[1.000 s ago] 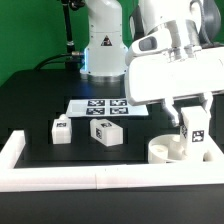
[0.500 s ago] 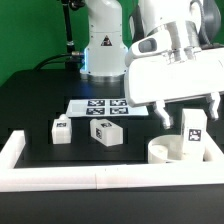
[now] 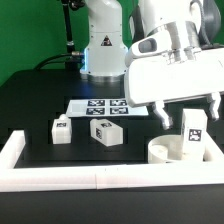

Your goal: Assemble stool

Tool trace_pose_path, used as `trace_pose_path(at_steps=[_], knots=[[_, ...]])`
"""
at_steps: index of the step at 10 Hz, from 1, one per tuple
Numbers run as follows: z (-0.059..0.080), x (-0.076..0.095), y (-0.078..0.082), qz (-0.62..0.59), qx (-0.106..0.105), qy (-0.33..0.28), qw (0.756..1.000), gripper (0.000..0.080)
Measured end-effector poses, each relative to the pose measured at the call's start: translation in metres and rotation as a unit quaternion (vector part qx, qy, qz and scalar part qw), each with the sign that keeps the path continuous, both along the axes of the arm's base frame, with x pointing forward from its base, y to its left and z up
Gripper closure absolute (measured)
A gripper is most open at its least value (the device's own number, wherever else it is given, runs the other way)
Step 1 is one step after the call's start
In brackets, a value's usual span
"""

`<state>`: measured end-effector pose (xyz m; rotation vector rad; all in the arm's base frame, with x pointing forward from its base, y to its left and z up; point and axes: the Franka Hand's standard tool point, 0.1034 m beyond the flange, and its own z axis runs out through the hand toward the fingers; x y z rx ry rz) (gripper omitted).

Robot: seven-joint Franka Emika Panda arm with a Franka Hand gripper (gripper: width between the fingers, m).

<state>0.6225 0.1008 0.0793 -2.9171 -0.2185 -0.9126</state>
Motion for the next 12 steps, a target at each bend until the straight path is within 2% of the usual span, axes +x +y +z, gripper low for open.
trace_pose_path(at_steps=[5,6,7,8,9,11,12], knots=[[-0.002,-0.001,0.000,-0.003,0.002,0.009,1.000,0.0150],[-0.002,0.002,0.002,-0.021,0.015,0.050,0.998,0.0150],[0.004,0.011,0.002,-0.028,0.021,0.049,0.998,0.0150],[0.002,0.012,0.003,-0.038,0.028,0.057,0.997,0.0150],[-0.001,0.010,0.009,-0.034,0.030,0.095,0.994,0.0150],[-0.004,0.011,0.001,-0.034,0.030,0.157,0.987,0.0150],[-0.004,0.007,0.004,-0.036,0.035,0.202,0.978,0.0150]])
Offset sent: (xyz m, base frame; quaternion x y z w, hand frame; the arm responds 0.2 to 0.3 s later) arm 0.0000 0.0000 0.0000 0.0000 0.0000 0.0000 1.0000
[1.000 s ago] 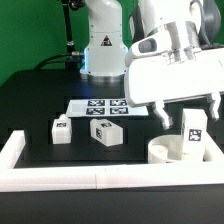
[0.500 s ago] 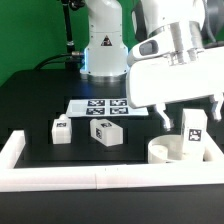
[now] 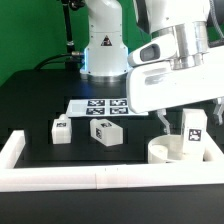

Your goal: Assemble stool

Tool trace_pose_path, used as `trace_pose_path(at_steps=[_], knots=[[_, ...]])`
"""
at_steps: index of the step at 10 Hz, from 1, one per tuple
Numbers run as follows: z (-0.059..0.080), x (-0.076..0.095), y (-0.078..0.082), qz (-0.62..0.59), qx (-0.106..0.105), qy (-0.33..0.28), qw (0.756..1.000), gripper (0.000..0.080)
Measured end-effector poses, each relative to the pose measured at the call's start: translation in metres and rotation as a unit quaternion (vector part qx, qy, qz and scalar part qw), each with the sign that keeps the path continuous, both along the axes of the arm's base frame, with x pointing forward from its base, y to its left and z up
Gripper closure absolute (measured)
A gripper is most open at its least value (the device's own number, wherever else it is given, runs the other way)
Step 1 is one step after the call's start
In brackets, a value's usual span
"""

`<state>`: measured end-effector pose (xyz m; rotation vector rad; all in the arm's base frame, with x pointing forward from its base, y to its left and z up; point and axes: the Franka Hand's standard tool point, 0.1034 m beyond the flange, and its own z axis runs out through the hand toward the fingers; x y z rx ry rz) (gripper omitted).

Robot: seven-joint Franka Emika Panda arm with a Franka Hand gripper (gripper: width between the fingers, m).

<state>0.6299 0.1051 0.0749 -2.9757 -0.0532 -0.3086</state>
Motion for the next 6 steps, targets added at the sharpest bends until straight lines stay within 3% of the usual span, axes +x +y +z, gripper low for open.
trace_pose_path(at_steps=[1,4,6], knots=[[0.0024,0.0010,0.0024,0.006,0.003,0.025,1.000,0.0150],[0.0024,0.0027,0.0030,-0.009,0.003,0.024,1.000,0.0150],[0.0116,0.0028,0.0027,-0.069,-0.022,0.067,0.995,0.0150]])
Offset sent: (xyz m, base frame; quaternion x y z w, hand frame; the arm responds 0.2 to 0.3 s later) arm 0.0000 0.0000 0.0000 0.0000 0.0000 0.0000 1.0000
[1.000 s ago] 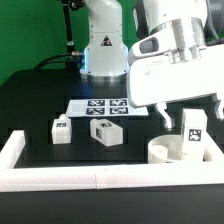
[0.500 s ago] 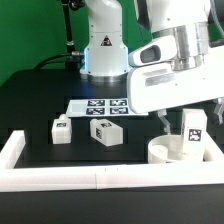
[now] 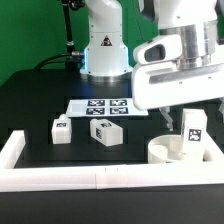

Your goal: Assemble stool

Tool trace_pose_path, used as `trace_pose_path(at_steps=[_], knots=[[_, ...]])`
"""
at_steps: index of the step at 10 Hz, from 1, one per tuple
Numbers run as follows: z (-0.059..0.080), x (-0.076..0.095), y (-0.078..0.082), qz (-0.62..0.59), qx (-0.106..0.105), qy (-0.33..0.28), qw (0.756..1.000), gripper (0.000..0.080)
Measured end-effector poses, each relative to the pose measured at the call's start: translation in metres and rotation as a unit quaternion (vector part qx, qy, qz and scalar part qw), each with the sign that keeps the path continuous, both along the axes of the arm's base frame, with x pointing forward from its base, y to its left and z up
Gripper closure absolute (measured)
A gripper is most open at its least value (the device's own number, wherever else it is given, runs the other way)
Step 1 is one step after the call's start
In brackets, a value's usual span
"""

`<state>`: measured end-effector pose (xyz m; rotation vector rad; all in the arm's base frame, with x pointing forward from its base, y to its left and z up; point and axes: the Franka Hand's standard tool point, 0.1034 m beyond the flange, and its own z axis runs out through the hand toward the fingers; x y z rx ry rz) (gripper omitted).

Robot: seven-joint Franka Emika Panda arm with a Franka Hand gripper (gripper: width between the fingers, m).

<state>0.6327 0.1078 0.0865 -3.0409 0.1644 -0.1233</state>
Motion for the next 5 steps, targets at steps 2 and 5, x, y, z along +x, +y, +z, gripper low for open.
trace_pose_path(at_steps=[2,5], knots=[[-0.005,0.003,-0.012,-0.005,-0.004,-0.002,1.000,0.0150],[-0.012,0.002,-0.014,0.002,-0.004,-0.010,1.000,0.0150]])
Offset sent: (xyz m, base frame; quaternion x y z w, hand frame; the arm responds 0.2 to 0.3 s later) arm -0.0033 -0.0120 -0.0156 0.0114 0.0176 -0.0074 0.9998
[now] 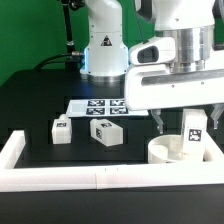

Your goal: Assemble stool

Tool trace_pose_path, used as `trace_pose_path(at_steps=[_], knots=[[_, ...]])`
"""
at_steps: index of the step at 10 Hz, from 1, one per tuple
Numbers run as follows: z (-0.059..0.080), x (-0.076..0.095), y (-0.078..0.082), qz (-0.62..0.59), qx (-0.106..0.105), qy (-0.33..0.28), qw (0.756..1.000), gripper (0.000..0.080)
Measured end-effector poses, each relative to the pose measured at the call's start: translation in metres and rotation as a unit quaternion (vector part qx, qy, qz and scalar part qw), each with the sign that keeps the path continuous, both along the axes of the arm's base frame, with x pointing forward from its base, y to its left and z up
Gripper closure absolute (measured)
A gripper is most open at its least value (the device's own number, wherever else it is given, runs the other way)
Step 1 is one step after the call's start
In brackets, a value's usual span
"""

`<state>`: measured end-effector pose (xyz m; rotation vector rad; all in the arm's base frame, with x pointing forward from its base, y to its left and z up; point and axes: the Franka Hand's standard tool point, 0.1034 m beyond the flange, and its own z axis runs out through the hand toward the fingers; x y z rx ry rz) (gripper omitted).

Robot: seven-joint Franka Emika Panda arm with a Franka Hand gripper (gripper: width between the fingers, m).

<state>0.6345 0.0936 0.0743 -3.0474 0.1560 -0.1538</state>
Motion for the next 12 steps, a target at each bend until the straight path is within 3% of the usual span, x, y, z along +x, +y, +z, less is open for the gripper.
trace_pose_path(at_steps=[1,2,3,4,8,10,12], knots=[[0.000,0.000,0.000,-0.005,0.001,0.001,1.000,0.0237],[0.000,0.000,0.001,-0.008,0.002,0.001,1.000,0.0237],[0.000,0.000,0.001,-0.014,0.003,0.001,1.000,0.0379],[0.000,0.000,0.003,-0.044,0.010,0.004,0.999,0.0463],[0.000,-0.001,0.008,-0.174,0.035,0.018,0.984,0.0463],[-0.001,-0.002,0.012,-0.319,0.057,0.037,0.945,0.0463],[-0.003,-0.004,0.014,-0.465,0.087,0.057,0.879,0.0463]])
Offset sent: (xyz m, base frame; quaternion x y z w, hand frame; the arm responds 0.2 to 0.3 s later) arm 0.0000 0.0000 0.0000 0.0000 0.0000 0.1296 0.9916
